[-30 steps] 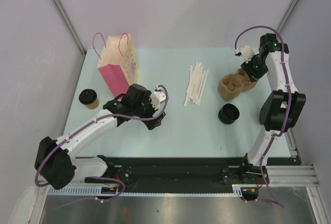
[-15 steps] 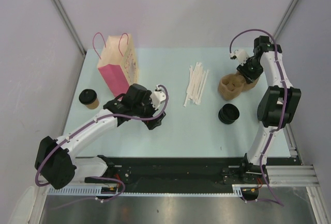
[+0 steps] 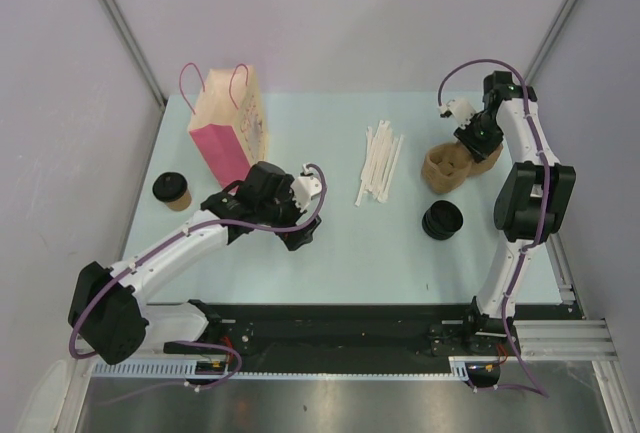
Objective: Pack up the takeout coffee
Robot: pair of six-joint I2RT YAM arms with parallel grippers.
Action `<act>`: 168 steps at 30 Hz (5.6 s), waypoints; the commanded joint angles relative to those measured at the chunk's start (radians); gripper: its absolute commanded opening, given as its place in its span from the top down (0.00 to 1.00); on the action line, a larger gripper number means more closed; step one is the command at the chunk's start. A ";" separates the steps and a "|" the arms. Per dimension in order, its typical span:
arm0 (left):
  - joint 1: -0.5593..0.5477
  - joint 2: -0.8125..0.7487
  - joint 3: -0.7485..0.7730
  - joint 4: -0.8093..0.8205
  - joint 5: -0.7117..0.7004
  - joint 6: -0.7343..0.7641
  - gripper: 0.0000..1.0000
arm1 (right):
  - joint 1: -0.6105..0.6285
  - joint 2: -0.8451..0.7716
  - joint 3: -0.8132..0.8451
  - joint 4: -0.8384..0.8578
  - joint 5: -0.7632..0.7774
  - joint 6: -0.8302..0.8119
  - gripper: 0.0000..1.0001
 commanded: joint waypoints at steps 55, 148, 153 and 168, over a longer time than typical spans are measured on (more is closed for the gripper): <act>0.391 -0.113 0.323 -0.341 0.371 -0.162 0.04 | 0.676 -0.627 -0.278 0.014 0.011 0.120 1.00; 0.885 0.031 0.070 -0.474 0.007 -0.372 0.37 | 1.141 -0.575 -0.154 0.068 0.267 0.314 0.00; 0.885 -0.116 0.174 -0.501 0.119 -0.346 0.29 | 1.133 -0.576 -0.090 0.055 0.262 0.337 0.01; 0.859 -0.051 0.843 -0.669 0.382 0.396 0.00 | 0.816 -0.613 0.064 0.021 0.017 0.489 0.01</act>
